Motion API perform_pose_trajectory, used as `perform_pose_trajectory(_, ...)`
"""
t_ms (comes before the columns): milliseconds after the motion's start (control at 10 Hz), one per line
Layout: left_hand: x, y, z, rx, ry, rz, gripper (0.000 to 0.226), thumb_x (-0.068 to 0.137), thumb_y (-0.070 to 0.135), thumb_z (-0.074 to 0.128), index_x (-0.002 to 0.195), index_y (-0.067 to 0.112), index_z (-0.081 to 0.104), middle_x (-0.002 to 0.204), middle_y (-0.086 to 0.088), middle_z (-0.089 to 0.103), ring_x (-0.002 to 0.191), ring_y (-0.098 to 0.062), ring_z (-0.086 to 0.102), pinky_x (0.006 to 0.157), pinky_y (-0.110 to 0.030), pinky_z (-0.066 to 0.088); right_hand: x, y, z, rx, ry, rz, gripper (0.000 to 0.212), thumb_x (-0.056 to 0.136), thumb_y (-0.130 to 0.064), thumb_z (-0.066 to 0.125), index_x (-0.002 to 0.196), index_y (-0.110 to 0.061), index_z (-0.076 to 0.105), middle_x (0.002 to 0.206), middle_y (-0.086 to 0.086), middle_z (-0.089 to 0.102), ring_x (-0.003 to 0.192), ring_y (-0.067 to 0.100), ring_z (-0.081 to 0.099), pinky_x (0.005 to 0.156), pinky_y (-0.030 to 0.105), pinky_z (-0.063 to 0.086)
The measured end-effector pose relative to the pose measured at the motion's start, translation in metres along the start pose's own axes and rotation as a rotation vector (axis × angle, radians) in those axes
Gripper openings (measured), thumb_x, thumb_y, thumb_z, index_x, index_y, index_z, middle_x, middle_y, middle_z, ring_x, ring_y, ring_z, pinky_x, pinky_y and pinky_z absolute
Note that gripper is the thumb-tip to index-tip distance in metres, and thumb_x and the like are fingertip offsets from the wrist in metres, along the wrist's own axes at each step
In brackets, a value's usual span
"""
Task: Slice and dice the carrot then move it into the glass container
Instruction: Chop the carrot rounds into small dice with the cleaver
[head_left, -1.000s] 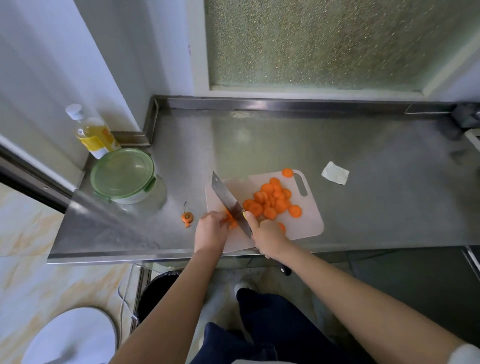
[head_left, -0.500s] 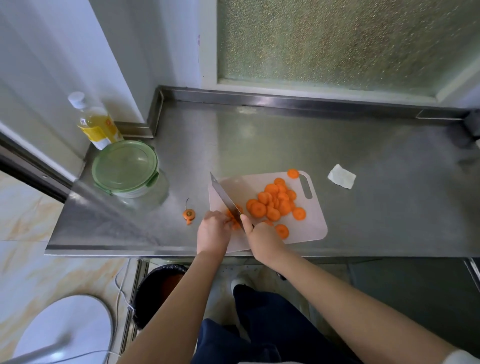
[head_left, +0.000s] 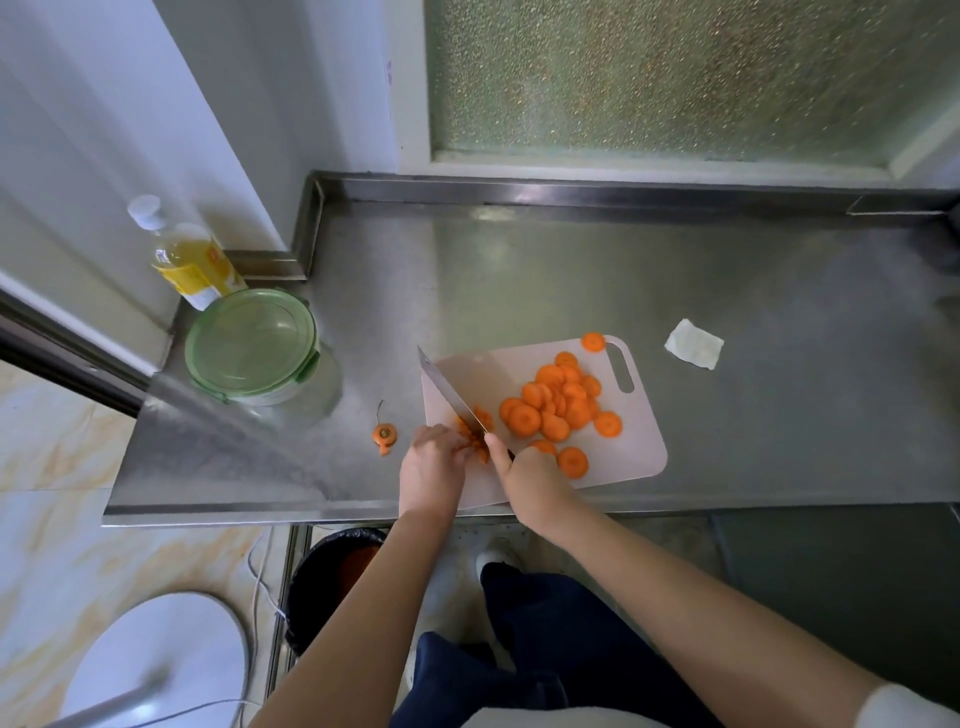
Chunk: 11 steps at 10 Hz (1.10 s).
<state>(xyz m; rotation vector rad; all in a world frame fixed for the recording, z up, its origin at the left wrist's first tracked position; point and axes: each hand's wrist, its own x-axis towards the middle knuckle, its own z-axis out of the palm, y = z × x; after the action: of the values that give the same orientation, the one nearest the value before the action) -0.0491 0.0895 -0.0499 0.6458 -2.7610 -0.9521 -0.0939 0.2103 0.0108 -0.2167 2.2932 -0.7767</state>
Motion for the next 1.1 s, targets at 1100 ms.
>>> perform_pose_trajectory(1100, -0.008, 0.012, -0.005, -0.102, -0.034, -0.151, 0.023, 0.084, 0.013, 0.064, 0.104, 0.0, 0.061, 0.101, -0.014, 0.055, 0.098, -0.028, 0.048, 0.088, -0.031, 0.04, 0.0, 0.002, -0.019, -0.064, -0.016, -0.051, 0.066, 0.101, -0.049, 0.022, 0.062, -0.007, 0.055, 0.054, 0.004, 0.046, 0.049, 0.016, 0.043, 0.05, 0.021, 0.034)
